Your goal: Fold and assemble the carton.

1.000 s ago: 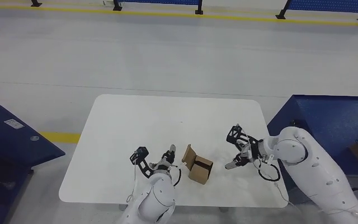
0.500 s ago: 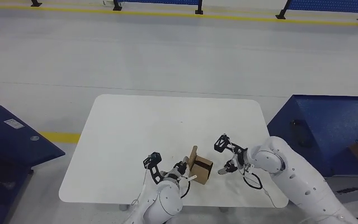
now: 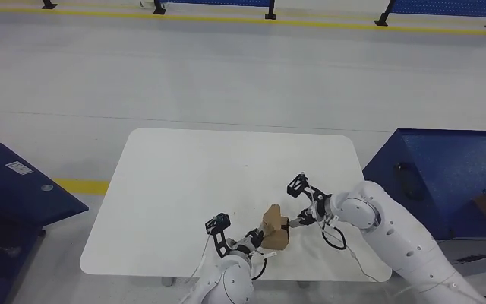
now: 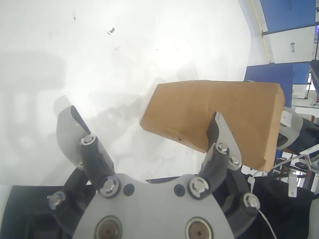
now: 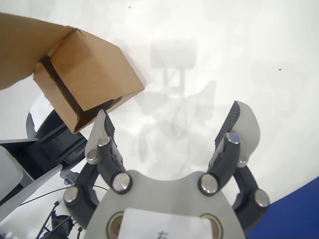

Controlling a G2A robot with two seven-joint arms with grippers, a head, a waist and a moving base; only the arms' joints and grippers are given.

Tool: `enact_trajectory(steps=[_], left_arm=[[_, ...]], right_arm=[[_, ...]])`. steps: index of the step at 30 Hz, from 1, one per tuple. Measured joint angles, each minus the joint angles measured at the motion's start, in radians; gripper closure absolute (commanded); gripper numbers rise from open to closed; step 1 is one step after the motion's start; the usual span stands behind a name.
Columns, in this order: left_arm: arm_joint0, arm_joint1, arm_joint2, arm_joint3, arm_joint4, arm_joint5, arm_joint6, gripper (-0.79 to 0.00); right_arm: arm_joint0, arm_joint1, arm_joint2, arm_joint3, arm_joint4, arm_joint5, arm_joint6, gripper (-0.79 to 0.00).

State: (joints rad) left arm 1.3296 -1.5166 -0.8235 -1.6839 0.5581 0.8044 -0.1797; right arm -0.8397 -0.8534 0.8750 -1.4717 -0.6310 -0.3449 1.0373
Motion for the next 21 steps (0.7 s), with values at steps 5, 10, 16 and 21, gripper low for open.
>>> enact_trajectory(steps=[5,10,16,21], left_arm=[[-0.006,-0.006,0.014,0.017,0.003,-0.008,-0.003,-0.785],[-0.011,-0.014,0.034,0.039,0.006,-0.025,-0.004,-0.785],[-0.022,-0.02,0.028,0.063,0.005,-0.022,-0.002,-0.785],[-0.026,-0.023,0.022,0.074,0.009,-0.02,-0.008,-0.785]], right_arm=[[0.005,-0.005,0.007,0.005,0.018,0.004,-0.008,-0.785],[0.011,-0.011,0.008,0.024,0.051,-0.002,-0.009,-0.785],[0.013,-0.012,0.032,0.06,0.083,-0.011,-0.019,-0.785],[0.004,0.004,0.111,0.123,0.189,-0.047,-0.003,-0.785]])
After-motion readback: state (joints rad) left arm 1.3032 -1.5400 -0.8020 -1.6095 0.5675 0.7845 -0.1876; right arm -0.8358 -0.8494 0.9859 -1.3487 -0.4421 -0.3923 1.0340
